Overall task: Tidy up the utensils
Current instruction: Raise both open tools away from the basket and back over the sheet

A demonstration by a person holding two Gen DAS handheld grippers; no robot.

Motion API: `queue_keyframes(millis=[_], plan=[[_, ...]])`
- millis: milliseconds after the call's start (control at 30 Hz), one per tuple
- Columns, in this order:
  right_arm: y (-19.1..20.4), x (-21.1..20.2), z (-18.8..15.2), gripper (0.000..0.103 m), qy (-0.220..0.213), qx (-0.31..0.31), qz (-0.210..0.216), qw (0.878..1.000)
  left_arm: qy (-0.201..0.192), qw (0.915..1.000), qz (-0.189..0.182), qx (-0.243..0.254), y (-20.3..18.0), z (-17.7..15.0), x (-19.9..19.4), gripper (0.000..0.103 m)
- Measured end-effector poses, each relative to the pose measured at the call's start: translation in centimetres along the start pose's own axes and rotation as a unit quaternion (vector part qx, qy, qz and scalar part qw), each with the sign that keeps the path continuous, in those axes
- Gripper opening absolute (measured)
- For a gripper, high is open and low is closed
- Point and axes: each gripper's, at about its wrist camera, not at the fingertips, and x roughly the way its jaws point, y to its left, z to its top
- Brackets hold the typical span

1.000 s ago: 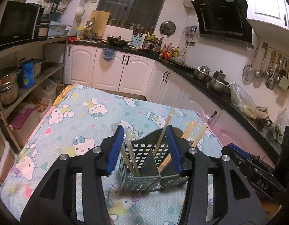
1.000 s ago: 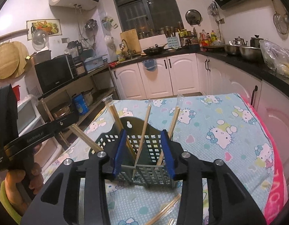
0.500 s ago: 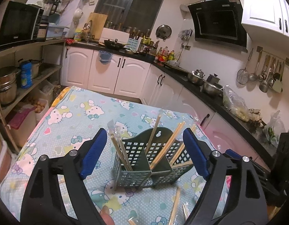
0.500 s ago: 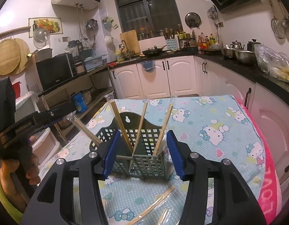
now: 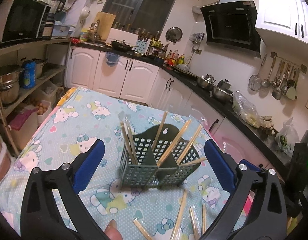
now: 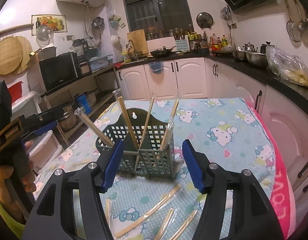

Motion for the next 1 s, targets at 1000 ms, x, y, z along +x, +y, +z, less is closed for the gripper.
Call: queue_keyframes(millis=[1000], plan=[[-1.5,-2.2,-4.6,0.061,0.037,0.013,-0.014,0.999,0.055,0.9985,0.005,0.002,-0.3,-5.5,-0.5,0.091]])
